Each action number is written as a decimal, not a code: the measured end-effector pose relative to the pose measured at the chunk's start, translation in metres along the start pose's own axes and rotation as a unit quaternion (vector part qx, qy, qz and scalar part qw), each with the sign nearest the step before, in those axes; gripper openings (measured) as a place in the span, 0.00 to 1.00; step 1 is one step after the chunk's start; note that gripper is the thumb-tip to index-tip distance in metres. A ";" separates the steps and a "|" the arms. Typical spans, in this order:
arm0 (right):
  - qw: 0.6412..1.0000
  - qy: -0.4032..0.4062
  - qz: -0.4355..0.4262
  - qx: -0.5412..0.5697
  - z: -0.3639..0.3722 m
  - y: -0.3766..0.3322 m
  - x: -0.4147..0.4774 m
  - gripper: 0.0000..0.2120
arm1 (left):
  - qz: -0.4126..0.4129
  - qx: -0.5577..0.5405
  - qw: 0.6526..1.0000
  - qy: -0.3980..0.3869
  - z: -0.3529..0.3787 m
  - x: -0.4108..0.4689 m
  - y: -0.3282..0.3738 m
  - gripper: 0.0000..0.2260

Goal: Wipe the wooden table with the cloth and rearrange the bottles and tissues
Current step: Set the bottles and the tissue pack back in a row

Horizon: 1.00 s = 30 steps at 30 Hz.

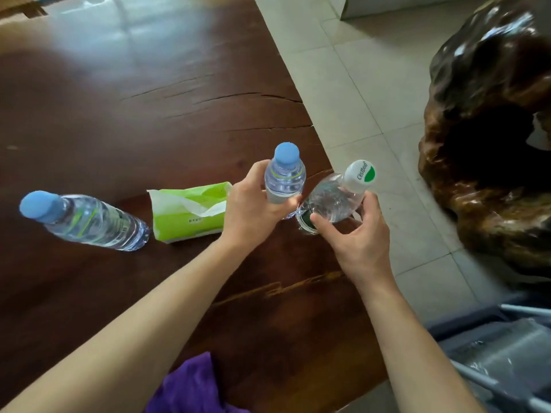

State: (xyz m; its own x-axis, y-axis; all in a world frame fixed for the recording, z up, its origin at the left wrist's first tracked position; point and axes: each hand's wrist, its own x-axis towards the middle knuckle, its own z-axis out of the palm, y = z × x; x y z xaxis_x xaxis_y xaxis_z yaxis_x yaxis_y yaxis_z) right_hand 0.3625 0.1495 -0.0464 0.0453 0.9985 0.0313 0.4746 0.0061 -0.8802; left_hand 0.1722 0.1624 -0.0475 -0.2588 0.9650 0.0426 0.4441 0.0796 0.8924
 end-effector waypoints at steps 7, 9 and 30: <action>0.996 -0.070 -0.034 -0.032 -0.016 -0.025 -0.044 0.33 | -0.024 -0.009 0.996 0.091 -0.045 -0.088 0.002 0.26; 0.993 -0.103 -0.047 -0.029 -0.012 -0.033 -0.059 0.32 | -0.050 -0.007 0.991 0.126 -0.065 -0.116 -0.002 0.26; 0.945 -0.284 -0.160 0.026 0.223 -0.152 -0.139 0.31 | -0.212 0.109 0.891 0.386 -0.292 -0.217 -0.107 0.24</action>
State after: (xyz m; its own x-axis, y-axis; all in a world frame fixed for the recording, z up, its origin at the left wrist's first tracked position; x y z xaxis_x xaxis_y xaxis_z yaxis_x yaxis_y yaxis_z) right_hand 0.0882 0.0216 -0.0225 -0.5794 0.8133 0.0528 0.3392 0.2996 -0.8917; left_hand -0.0697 -0.1284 -0.0208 -0.9185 0.3843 0.0934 0.3001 0.5233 0.7975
